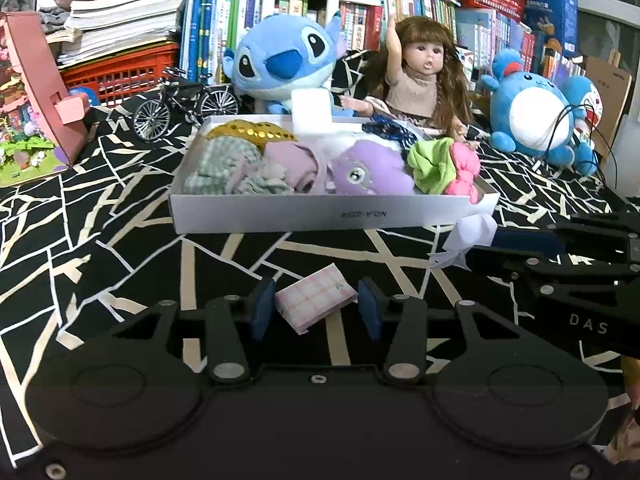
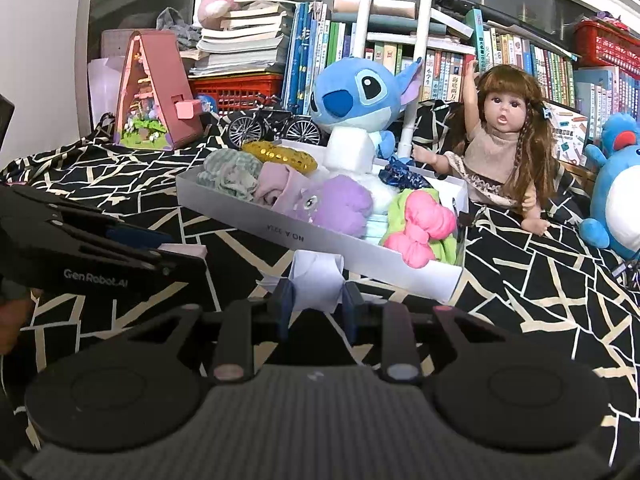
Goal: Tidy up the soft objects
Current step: 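Carry the pink cloth over the box with the left tool while the right tool carries the white tissue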
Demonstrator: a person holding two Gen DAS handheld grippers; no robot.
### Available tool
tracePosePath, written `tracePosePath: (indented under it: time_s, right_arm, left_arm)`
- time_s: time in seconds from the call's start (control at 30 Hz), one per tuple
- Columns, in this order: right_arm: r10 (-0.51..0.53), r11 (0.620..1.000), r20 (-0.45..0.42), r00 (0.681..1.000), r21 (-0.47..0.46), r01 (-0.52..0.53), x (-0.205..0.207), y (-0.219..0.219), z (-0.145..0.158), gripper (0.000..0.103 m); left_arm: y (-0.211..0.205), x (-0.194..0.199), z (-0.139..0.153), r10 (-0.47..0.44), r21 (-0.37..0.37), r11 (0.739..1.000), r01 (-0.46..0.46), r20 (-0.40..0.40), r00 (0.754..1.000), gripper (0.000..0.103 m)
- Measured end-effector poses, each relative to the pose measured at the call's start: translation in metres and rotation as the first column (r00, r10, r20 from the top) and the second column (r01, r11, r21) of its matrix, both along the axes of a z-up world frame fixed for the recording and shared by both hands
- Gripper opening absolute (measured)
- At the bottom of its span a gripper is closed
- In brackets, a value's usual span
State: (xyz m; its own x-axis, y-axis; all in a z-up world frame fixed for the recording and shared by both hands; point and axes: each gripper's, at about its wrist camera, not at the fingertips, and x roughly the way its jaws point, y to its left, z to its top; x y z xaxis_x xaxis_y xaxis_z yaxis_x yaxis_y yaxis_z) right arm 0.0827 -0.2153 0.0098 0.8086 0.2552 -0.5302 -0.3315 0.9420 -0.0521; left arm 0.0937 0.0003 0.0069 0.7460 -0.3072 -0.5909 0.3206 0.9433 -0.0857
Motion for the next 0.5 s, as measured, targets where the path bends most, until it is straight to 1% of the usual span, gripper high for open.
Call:
tracePosePath:
  time_s: [0.17, 0.5]
  right_arm:
    - [-0.012, 1.0, 0.012, 1.0, 0.006, 0.011, 0.0, -0.002, 0.003, 0.032]
    - [-0.031, 0.999, 0.05, 0.998, 0.017, 0.03, -0.002, -0.006, 0.011, 0.032]
  left_arm:
    - [0.004, -0.001, 0.005, 0.015, 0.0, 1.0, -0.015, 0.026, 1.0, 0.043]
    - [0.014, 0.003, 0.016, 0.051, -0.02, 0.999, -0.05, 0.049, 0.998, 0.043]
